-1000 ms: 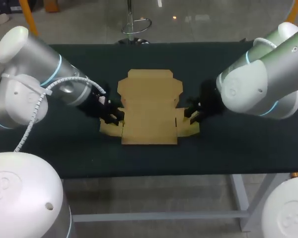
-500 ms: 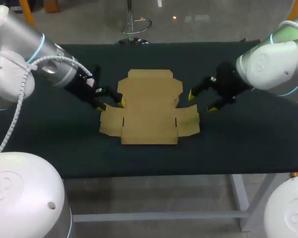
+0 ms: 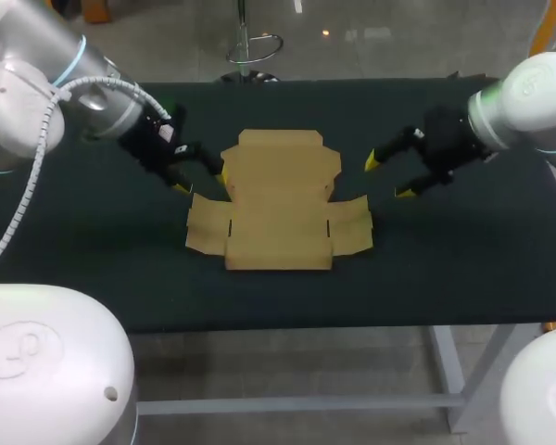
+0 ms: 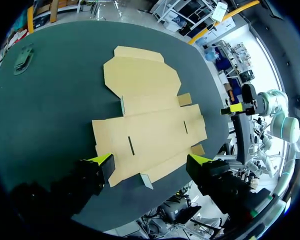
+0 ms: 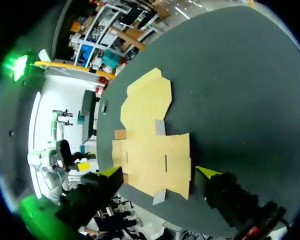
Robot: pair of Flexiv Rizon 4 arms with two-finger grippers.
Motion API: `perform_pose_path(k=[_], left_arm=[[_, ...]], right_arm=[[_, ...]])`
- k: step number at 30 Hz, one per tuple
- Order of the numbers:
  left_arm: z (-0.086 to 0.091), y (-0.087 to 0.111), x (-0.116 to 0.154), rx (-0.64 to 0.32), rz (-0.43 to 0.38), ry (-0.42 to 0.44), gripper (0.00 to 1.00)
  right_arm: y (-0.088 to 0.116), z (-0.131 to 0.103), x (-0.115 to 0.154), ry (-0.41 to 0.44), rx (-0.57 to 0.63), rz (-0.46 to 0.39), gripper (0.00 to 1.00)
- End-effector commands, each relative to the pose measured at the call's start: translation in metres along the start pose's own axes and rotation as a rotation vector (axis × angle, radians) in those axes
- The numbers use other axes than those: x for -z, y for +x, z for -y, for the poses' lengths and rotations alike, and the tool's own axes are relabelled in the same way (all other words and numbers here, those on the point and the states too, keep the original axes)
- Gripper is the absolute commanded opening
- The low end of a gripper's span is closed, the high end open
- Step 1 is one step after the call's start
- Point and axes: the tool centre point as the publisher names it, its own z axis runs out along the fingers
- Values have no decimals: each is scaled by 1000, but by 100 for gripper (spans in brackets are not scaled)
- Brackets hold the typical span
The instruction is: Assemble the packaging by folding the flat box into shape, placing the metal phone stand inside, and closing the box properly
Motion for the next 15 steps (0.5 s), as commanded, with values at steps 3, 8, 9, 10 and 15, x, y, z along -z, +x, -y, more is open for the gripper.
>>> perform_pose_path(k=[3, 8, 9, 10, 15], left_arm=[[1, 1, 0, 1, 4, -4, 100], [-3, 6, 2, -25, 14, 13, 100], [-2, 8, 4, -28, 17, 27, 100], [-1, 11, 6, -53, 12, 25, 100], [9, 19, 9, -102, 21, 37, 100]], right_arm=[[-3, -3, 2, 83, 2, -256, 100], [-3, -2, 3, 51, 4, -235, 100], [-3, -1, 4, 48, 34, -252, 100], [-1, -1, 5, 50, 54, -272, 100], [-1, -17, -5, 24, 131, -276, 100]])
